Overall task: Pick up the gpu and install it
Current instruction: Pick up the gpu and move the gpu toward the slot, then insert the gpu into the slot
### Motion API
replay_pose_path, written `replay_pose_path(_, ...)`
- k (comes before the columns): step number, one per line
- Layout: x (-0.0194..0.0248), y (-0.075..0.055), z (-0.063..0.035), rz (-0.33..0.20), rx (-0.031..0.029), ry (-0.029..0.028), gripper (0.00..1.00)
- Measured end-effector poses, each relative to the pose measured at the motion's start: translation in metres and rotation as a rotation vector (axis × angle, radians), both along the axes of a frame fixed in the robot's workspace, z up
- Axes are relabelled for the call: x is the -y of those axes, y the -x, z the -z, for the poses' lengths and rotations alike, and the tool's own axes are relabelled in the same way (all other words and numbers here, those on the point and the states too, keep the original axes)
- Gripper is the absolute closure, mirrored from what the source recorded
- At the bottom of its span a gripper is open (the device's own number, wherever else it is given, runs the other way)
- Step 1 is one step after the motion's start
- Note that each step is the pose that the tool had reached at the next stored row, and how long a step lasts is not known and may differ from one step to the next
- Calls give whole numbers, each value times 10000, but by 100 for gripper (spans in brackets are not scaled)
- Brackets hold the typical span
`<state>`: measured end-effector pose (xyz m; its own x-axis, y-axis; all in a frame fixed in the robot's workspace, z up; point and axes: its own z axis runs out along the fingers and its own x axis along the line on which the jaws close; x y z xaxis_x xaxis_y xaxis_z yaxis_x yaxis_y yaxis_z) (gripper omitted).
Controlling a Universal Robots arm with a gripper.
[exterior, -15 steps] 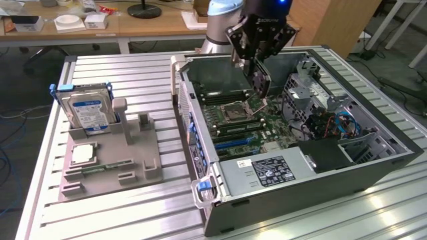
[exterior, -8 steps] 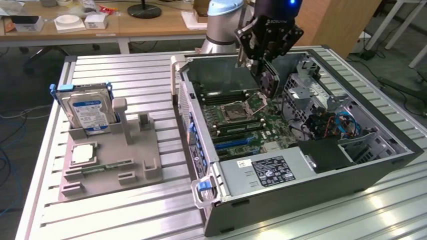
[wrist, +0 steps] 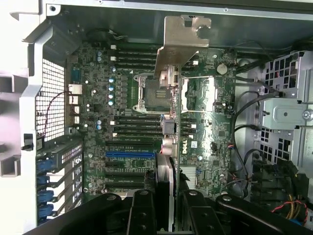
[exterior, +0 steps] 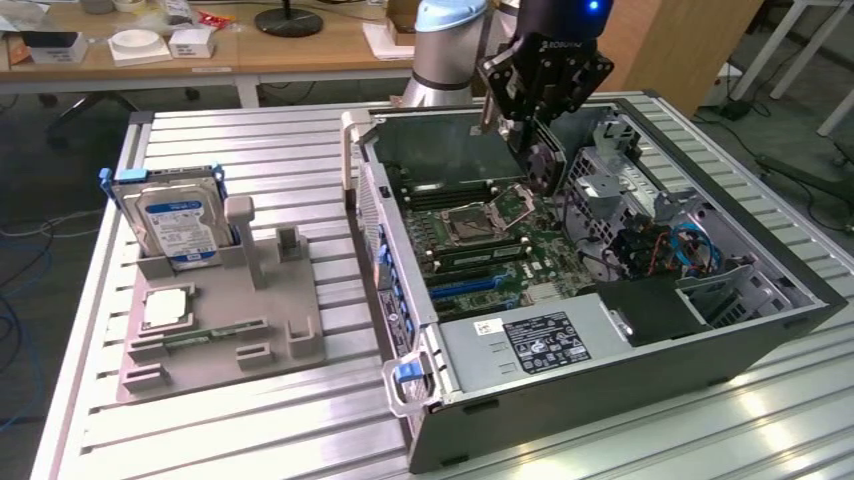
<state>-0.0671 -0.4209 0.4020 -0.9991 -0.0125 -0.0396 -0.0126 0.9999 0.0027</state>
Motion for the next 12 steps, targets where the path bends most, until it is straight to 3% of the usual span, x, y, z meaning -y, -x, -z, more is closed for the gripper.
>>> replay_pose_path(12,-1,-3,1,-231,1,-2,73)
